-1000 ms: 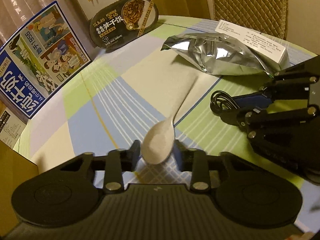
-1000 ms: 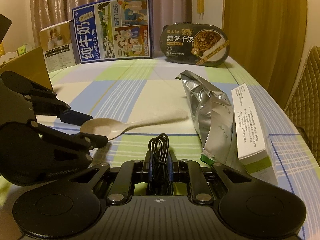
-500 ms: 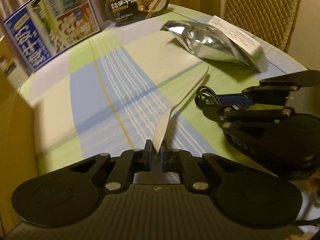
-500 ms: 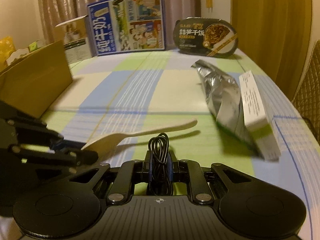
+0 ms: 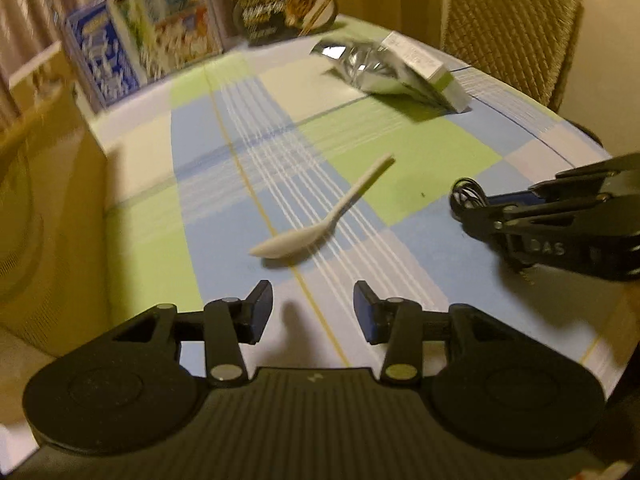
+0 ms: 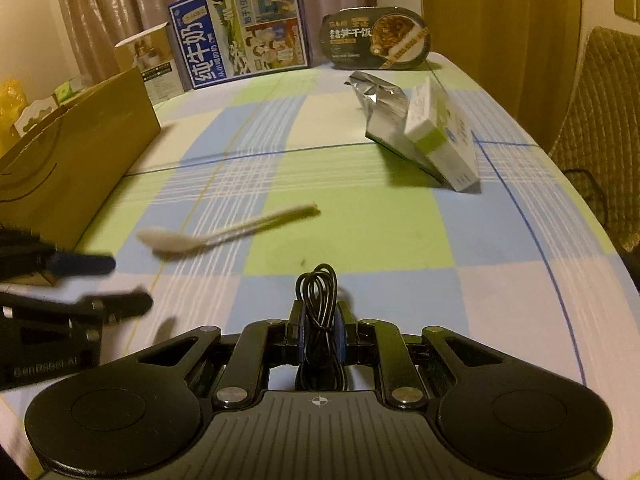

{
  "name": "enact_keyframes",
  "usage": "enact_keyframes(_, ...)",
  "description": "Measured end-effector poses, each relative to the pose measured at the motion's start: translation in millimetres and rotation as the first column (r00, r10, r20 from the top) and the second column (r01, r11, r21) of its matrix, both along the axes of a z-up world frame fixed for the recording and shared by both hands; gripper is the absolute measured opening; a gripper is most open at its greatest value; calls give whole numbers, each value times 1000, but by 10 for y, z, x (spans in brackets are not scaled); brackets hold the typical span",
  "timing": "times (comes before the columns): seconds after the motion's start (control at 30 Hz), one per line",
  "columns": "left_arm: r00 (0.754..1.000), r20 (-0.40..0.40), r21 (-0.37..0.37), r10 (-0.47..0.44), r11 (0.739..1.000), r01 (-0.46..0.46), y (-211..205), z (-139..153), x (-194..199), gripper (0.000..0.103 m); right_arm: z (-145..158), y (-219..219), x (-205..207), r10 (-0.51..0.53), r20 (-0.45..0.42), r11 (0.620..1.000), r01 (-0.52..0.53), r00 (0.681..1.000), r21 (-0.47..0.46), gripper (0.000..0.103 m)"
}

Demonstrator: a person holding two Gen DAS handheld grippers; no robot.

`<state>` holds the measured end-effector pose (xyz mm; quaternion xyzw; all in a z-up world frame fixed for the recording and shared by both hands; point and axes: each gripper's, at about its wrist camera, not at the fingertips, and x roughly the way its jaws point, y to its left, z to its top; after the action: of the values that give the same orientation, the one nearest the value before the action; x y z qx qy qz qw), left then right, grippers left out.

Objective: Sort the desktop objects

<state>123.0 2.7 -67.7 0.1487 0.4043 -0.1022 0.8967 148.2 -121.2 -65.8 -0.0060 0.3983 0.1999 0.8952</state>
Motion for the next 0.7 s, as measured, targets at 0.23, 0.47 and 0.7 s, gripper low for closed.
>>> enact_keyframes(0.23,990,45,78,-132,989,128,-19,3,213,42,7,-50,37,-4,6,1000,4,1000,14,11)
enact_keyframes(0.47,980,-12,79,-197,977,197,42,-152,474,45,-29,-70,50,2,14,1000,-3,1000,21,11)
enact_keyframes(0.7,970,-48,43,-239,969,241,79,-185,558,41,-36,-64,84,7,20,1000,-8,1000,24,11)
